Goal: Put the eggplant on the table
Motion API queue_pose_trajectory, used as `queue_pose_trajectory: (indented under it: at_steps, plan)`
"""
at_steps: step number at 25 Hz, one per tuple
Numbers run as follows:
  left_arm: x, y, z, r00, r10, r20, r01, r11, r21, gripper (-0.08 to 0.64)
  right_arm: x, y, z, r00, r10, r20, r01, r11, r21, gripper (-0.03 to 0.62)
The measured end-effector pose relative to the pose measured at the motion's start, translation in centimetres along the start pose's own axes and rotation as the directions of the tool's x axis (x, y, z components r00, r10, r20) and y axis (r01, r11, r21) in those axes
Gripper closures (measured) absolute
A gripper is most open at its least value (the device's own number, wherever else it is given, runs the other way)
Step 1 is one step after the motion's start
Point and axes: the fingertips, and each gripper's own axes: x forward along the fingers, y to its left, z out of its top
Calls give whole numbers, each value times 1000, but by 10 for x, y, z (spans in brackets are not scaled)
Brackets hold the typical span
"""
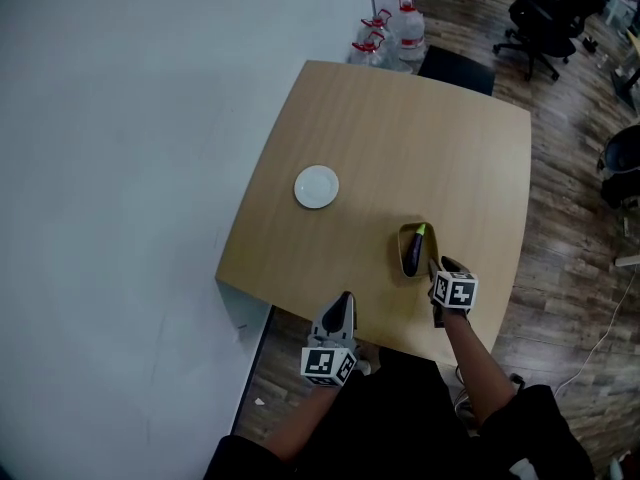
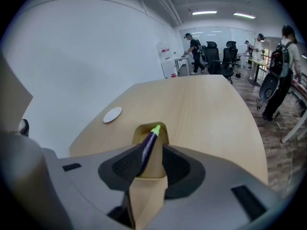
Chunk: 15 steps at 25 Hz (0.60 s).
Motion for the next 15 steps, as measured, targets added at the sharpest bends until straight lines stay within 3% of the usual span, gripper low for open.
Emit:
queue_pose_trajectory:
  at_steps: [6,11,15]
  plan:
    - [-29,-3,13,1000,-10,-25,9,999,-39,541,-65,37,0,990,56,126,-55,998,-12,443]
    - [-68,-15,24,996,-69,-48,66,996,-55,541,-136,94,-8,946,189,262,-206,978,40,518]
    - [-101,-20,29,995,-98,-20,96,993,-73,541,-178,124,-33,947,147,284,-132,989,-72,528]
